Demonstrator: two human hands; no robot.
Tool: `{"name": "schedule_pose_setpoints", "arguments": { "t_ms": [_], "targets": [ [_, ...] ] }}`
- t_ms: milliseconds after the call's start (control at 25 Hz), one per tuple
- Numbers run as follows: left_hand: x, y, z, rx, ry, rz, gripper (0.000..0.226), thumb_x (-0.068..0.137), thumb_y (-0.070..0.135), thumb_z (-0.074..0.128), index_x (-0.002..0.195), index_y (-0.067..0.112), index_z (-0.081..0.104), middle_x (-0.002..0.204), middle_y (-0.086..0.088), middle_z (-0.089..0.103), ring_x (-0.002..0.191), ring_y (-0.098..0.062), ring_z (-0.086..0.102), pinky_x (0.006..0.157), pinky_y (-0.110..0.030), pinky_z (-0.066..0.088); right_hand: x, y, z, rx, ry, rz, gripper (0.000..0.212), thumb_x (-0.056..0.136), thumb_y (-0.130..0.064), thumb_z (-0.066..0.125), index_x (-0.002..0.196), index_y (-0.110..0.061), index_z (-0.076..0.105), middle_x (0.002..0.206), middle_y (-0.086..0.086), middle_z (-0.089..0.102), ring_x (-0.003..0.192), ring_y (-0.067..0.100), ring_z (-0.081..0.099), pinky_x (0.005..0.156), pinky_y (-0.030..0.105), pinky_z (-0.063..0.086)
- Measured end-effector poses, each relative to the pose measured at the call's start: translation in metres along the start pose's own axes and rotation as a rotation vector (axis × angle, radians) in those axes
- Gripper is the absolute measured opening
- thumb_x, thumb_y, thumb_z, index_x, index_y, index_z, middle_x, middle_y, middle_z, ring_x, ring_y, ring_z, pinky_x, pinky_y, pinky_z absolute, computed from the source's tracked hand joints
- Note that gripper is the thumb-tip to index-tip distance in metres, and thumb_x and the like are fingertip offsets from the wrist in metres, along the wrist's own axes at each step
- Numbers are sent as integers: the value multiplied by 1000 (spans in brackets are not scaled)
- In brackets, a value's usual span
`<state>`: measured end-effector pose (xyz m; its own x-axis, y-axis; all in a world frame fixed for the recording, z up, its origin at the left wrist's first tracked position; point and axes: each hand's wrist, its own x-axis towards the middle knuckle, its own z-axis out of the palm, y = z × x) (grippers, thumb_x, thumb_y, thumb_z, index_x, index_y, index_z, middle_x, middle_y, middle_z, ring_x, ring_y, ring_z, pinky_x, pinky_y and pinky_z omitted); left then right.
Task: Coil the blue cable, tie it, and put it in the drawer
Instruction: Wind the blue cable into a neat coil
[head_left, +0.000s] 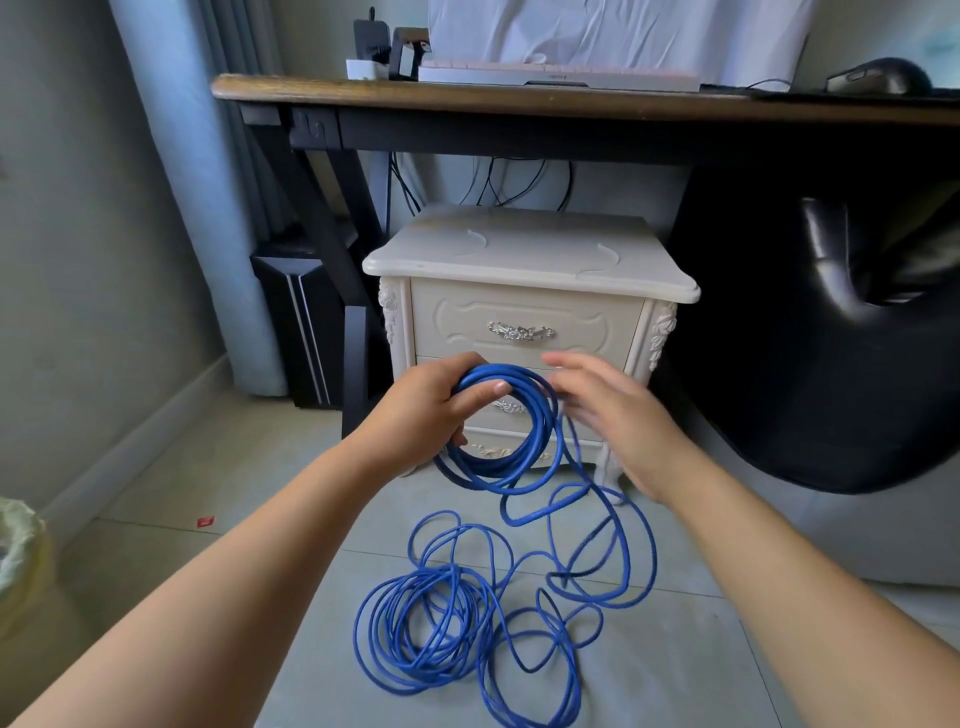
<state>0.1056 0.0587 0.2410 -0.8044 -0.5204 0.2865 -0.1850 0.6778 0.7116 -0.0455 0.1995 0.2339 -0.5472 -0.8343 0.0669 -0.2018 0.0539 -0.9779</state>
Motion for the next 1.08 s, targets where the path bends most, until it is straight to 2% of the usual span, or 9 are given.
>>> {"name": "schedule_pose_setpoints", "arguments": {
  "t_ms": [80,240,440,560,680,760,840,960,1080],
  "targets": [
    [0,2,1,-5,2,16,23,96,36,57,93,14,61,47,8,50,46,-9,56,41,-12,37,-4,-1,9,-33,-157,-2,34,85,-39,70,117,-32,63,113,-6,71,108,9,66,99,27,48],
    [-3,3,6,-28,35,28,26,95,39,57,89,14,60,46,8,50,46,-10,58,49,-23,48,-7,1,9,52,-182,143,21,87,-15,69,107,-20,66,95,4,73,95,19,71,94,40,54],
    [-6,10,21,-176,243,-77,28,98,35,54,88,9,58,52,-1,53,40,-2,52,45,-14,39,-8,0,30,545,22,210,17,88,5,59,103,-5,58,70,10,65,68,24,67,73,40,55],
    [-10,13,34,-268,346,-159,28,97,38,53,92,12,60,52,-1,54,42,-3,51,47,-19,42,-6,3,40,609,115,212,12,89,-2,62,98,-8,59,60,5,58,61,21,64,72,41,54],
    [-11,15,40,-408,235,-203,28,97,38,55,90,11,61,53,5,56,52,-8,59,60,-31,50,-4,13,40,378,305,133,9,91,-15,65,88,-12,57,54,2,48,47,13,54,70,45,55],
    [-10,19,35,-501,17,-238,22,96,34,60,93,12,63,65,5,67,62,-7,65,61,-22,51,-1,19,31,87,447,65,13,90,-19,64,81,-14,56,55,2,46,45,14,49,63,44,56],
    [-10,22,30,-554,-128,-253,19,92,28,66,101,10,66,81,-4,73,64,-1,65,54,-10,44,0,15,22,-153,485,-59,15,87,-14,61,76,-15,52,58,3,48,53,26,51,61,49,56],
    [-11,29,30,-430,-86,-191,26,88,36,70,101,13,65,81,-3,73,63,-1,65,57,-13,47,-4,8,17,-452,416,-216,19,81,-7,58,72,-16,43,57,0,44,58,29,43,53,35,47],
    [-7,29,36,-68,13,-80,37,86,49,66,93,14,61,77,-7,69,72,-19,68,69,-33,52,-11,2,25,-734,357,-364,10,81,-7,58,80,-11,48,60,2,45,62,30,40,53,36,30]
  ]
}}
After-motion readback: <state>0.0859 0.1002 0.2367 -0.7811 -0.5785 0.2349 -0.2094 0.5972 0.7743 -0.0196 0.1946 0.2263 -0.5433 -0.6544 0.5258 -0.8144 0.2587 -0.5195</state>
